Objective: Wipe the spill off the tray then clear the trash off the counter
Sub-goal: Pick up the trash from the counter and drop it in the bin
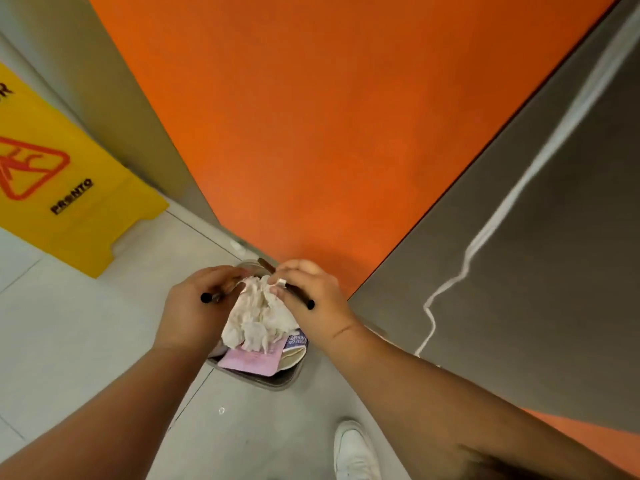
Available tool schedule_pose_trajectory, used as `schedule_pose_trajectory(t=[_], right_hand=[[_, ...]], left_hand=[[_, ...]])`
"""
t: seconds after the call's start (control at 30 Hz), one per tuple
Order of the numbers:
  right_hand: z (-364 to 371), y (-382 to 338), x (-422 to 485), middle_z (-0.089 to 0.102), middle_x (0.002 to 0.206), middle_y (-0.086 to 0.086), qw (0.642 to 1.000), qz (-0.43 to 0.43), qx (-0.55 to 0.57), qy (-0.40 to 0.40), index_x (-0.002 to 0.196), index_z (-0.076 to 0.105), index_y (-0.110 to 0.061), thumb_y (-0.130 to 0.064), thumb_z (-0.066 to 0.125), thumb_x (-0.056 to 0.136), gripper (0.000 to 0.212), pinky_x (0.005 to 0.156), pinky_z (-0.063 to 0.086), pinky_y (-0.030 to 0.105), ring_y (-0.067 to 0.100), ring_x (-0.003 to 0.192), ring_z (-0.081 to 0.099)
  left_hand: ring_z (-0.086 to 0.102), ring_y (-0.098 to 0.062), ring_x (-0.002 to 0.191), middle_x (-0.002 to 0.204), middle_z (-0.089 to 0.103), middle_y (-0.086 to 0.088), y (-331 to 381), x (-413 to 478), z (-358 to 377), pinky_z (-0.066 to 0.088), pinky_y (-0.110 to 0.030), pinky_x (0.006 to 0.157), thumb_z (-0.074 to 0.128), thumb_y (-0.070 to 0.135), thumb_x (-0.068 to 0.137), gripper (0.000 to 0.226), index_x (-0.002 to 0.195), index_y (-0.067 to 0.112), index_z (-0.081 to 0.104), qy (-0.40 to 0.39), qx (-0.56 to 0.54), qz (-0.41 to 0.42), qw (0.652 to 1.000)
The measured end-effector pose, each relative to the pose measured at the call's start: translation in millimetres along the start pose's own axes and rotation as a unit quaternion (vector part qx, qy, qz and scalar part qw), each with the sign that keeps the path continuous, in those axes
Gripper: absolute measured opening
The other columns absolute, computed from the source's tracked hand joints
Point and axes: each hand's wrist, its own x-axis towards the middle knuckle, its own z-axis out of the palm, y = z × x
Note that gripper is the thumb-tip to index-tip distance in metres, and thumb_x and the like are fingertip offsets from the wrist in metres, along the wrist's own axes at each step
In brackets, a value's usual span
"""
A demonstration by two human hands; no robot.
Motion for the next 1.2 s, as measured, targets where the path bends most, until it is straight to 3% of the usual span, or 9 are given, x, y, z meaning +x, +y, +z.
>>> schedule_pose_trajectory(t=[0.1, 0.17, 0.23, 0.37, 0.57, 0.7, 0.83, 0.93, 1.2], right_hand=[[17, 23, 4, 0.060, 0.121, -0.001, 0.999, -0.022, -0.032, -0.025, 0.105, 0.072, -0.017, -0.015, 0.062, 0.088, 0.019, 0.099, 0.042, 0.020, 0.012, 0.110, 0.057], [25, 43, 4, 0.055, 0.132, -0.001, 0.993, -0.019, -0.081, -0.086, 0.110, 0.070, -0.023, -0.006, 0.061, 0.085, 0.032, 0.105, 0.040, 0.031, 0.016, 0.121, 0.052], [29, 58, 3, 0.046, 0.143, -0.002, 0.976, 0.017, -0.124, -0.179, 0.118, 0.065, -0.026, 0.007, 0.060, 0.079, 0.051, 0.110, 0.035, 0.033, 0.017, 0.130, 0.044], [37, 68, 7, 0.032, 0.152, -0.009, 0.947, 0.050, -0.156, -0.278, 0.129, 0.056, -0.028, 0.012, 0.061, 0.075, 0.067, 0.116, 0.024, 0.031, 0.016, 0.140, 0.029], [33, 56, 14, 0.009, 0.158, -0.014, 0.884, 0.070, -0.257, -0.385, 0.143, 0.037, -0.032, 0.002, 0.049, 0.089, 0.065, 0.115, 0.023, 0.036, 0.026, 0.144, 0.017], [27, 41, 12, -0.001, 0.158, -0.017, 0.883, 0.066, -0.282, -0.369, 0.149, 0.017, -0.037, 0.012, 0.043, 0.084, 0.084, 0.111, 0.029, 0.038, 0.028, 0.143, 0.016], [14, 30, 10, -0.001, 0.158, -0.018, 0.904, 0.089, -0.246, -0.337, 0.148, 0.014, -0.043, 0.019, 0.037, 0.079, 0.096, 0.079, 0.036, 0.028, 0.024, 0.142, 0.024], [7, 24, 5, 0.000, 0.158, -0.017, 0.908, 0.096, -0.235, -0.332, 0.148, 0.016, -0.041, 0.018, 0.037, 0.080, 0.093, 0.074, 0.034, 0.024, 0.021, 0.140, 0.028], [-13, -9, 1, 0.017, 0.155, -0.012, 0.931, 0.087, -0.211, -0.285, 0.145, 0.027, -0.036, 0.017, 0.038, 0.079, 0.085, 0.104, 0.037, 0.030, 0.019, 0.139, 0.027]], left_hand=[[0.062, 0.005, 0.086, 0.090, 0.069, 0.013, -27, -3, 15, 0.044, -0.004, 0.074, 0.072, 0.003, 0.079, 0.040, 0.079, 0.043, 0.067, 0.000, -0.031, 0.006, 1.000], [0.064, 0.000, 0.084, 0.089, 0.071, 0.009, -44, -8, 24, 0.048, -0.010, 0.076, 0.065, -0.001, 0.083, 0.044, 0.077, 0.042, 0.070, -0.024, -0.047, -0.015, 0.999], [0.065, -0.006, 0.089, 0.095, 0.071, 0.009, -56, -14, 33, 0.049, -0.016, 0.078, 0.059, 0.001, 0.087, 0.041, 0.086, 0.040, 0.071, -0.060, -0.041, -0.026, 0.997], [0.060, -0.002, 0.088, 0.096, 0.067, 0.013, -70, -15, 42, 0.035, 0.004, 0.077, 0.057, 0.002, 0.089, 0.030, 0.103, 0.026, 0.069, -0.121, 0.054, 0.007, 0.991], [0.045, -0.016, 0.131, 0.143, 0.046, 0.003, -92, 5, 47, 0.032, -0.025, 0.109, 0.064, 0.014, 0.083, 0.056, 0.135, 0.029, 0.048, -0.244, 0.219, 0.043, 0.944], [0.040, -0.014, 0.134, 0.148, 0.037, 0.010, -84, 6, 37, 0.037, -0.027, 0.107, 0.061, 0.007, 0.083, 0.068, 0.142, 0.032, 0.036, -0.207, 0.192, 0.042, 0.958], [0.052, -0.011, 0.102, 0.125, 0.047, 0.017, -69, 1, 22, 0.039, -0.015, 0.078, 0.063, 0.003, 0.082, 0.067, 0.137, 0.034, 0.040, -0.188, 0.146, 0.028, 0.971], [0.049, -0.009, 0.093, 0.119, 0.050, 0.016, -62, -3, 17, 0.037, -0.015, 0.072, 0.067, 0.006, 0.079, 0.068, 0.134, 0.037, 0.041, -0.177, 0.146, 0.025, 0.973], [0.056, -0.012, 0.106, 0.122, 0.055, 0.011, -35, -10, -10, 0.047, -0.028, 0.087, 0.082, 0.025, 0.069, 0.072, 0.128, 0.036, 0.043, -0.143, 0.120, 0.024, 0.982]])
